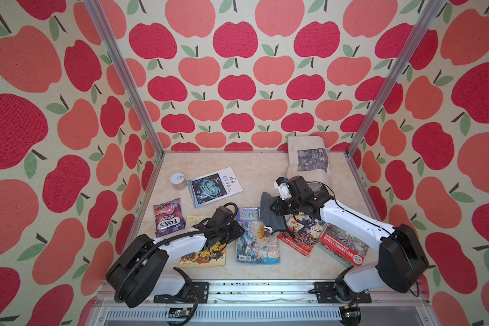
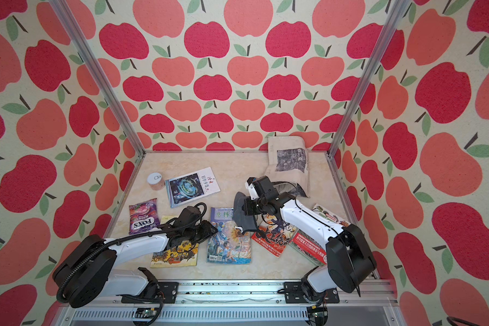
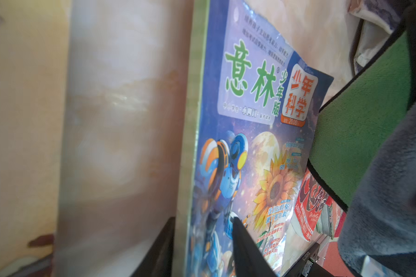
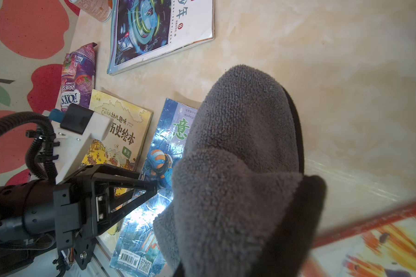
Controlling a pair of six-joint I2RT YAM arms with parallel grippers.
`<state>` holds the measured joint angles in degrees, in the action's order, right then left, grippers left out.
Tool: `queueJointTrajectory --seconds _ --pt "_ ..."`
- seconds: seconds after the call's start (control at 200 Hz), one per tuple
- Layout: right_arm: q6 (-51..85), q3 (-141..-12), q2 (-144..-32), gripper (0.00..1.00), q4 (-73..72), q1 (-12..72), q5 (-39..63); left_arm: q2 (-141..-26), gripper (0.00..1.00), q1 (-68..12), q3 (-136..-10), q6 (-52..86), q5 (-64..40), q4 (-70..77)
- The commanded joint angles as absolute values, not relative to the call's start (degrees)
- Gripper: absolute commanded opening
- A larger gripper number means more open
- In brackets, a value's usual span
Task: Wipe the cover of the book
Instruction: Place the book at the center of the board, then wipe the dirt from the cover of the book.
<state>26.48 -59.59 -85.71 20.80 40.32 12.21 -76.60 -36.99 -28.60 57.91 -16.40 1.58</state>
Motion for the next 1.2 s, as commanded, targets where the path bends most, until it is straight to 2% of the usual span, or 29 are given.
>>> queueJointTrajectory --seconds 0.0,0.03,0.37,0.5,0.635,0.971,1.196 --pt "24.34 -64.94 -90.07 0.00 19.99 42.68 9.59 -73.18 0.90 -36.55 -30.76 56.63 -15.16 -2.92" --pt "23.86 -66.56 -91.83 0.00 20.08 43.49 9.05 -71.70 1.00 -36.44 -30.76 56.37 -14.38 -4.27" --pt "23.32 -86.14 -115.11 0.00 22.16 51.10 9.40 -52.06 0.99 -30.57 -29.60 54.42 -10.10 -18.26" --pt "26.31 -87.14 -120.23 0.00 22.81 51.03 9.75 -48.02 0.99 -27.44 -28.11 54.54 -11.45 -19.04" --pt "29.00 -80.39 -117.81 0.00 18.72 49.97 9.72 -47.01 0.99 -25.65 -27.58 53.73 -12.32 -18.29" --pt "29.37 -62.96 -104.48 0.00 15.26 45.88 5.60 -52.71 0.99 -24.57 -29.71 51.79 -14.19 -14.69" --pt "27.48 -58.71 -99.72 0.00 18.85 44.30 0.50 -52.47 0.99 -24.60 -30.03 50.81 -13.33 -15.92"
